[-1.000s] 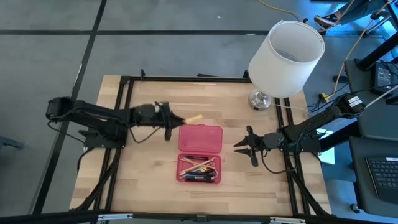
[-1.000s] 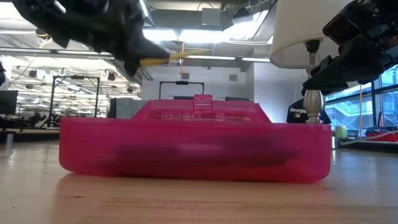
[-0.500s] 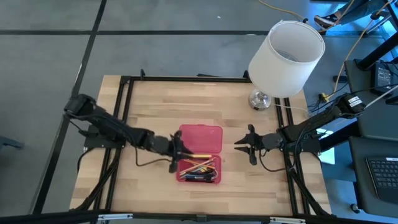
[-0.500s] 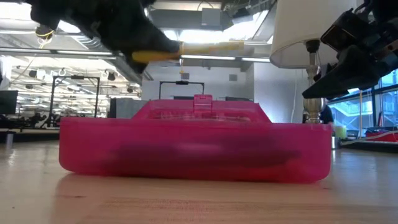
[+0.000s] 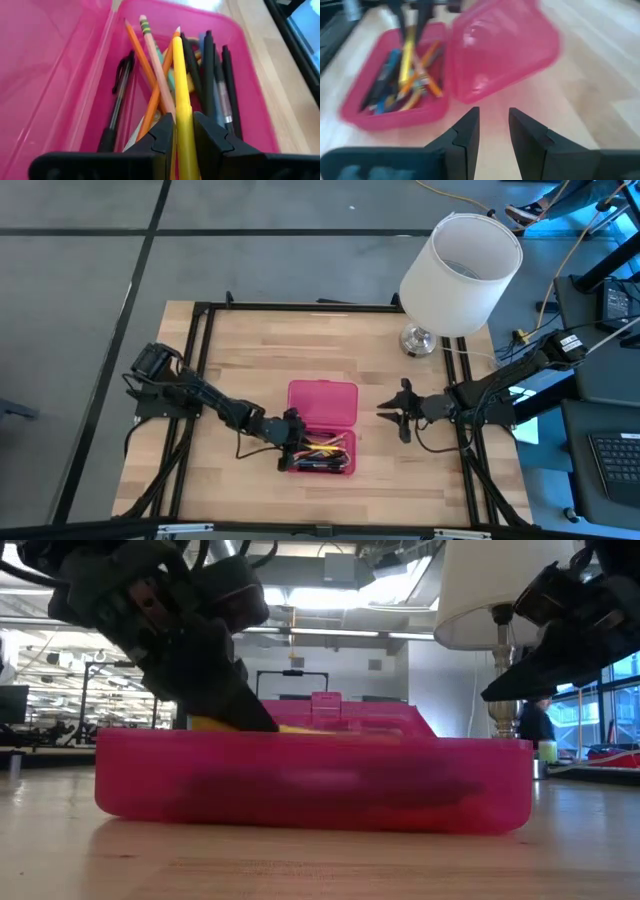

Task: Pick & place school supplies into a supply box
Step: Put the yellow pen into the red supply box, then close the red supply box

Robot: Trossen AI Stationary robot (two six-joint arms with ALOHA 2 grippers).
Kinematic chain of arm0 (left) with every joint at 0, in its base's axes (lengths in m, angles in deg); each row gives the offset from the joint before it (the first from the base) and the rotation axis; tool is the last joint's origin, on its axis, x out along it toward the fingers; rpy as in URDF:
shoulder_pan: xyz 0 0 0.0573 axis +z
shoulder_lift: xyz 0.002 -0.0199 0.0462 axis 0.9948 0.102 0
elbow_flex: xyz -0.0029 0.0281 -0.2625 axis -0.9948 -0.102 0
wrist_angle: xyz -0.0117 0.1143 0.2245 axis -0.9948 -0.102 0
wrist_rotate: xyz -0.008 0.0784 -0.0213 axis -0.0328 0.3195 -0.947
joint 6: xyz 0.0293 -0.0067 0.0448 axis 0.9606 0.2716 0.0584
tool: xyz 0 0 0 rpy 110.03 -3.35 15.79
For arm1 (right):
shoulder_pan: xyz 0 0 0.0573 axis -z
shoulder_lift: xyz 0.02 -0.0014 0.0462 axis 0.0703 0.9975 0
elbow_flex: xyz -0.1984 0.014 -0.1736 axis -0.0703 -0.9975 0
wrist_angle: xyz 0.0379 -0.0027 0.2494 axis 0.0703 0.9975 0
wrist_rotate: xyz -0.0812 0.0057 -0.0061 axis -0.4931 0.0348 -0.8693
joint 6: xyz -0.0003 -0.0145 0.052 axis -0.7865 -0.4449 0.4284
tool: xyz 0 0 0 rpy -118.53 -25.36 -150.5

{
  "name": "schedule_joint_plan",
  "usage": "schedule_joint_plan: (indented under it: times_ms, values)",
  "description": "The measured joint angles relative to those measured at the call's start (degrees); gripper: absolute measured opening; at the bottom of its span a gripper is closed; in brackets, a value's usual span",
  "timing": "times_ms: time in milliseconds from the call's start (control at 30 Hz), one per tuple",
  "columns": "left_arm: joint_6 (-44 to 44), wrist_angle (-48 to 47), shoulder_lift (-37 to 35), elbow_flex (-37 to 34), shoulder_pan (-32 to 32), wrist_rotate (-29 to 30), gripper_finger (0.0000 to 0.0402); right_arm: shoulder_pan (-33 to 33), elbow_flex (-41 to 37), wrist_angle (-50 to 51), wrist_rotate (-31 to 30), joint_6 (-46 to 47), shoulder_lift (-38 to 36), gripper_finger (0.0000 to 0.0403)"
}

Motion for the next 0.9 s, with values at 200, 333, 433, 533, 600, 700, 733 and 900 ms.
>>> schedule_joint_plan:
  times_ms: [200,333,433,533,600,700,733,900]
  values:
    - [0.03,-0.47,0.71,-0.03,0.02,-0.24,0.0054,0.25,0.00,1.89,-6.00,0.86,0.00,0.0108]
    - [0.03,-0.31,0.71,-0.03,0.02,-0.23,0.0068,1.87,0.00,1.88,-6.22,0.52,0.00,0.0108]
    - [0.04,-0.30,0.71,-0.03,0.03,-0.23,0.0076,3.24,0.00,1.84,-6.22,-0.81,0.00,0.0108]
    - [-0.92,-0.29,0.71,-0.03,0.02,-0.25,0.0080,4.85,0.00,1.84,-6.20,-2.19,0.00,0.0108]
    - [-1.74,-0.16,0.71,-0.03,0.02,-0.52,0.0080,6.01,0.00,1.84,-6.20,-2.18,0.00,0.0108]
    - [-1.42,0.25,0.71,-0.03,0.04,-3.76,0.0079,7.51,0.00,1.84,-6.20,-2.12,0.00,0.0108]
    - [-1.41,0.27,0.71,-0.03,0.04,-4.89,0.0078,7.86,0.00,1.82,-6.20,-2.10,0.00,0.0108]
    - [-1.29,3.62,0.69,-0.03,0.02,-8.50,0.0078,8.74,0.00,1.80,-6.09,-2.10,0.00,0.0108]
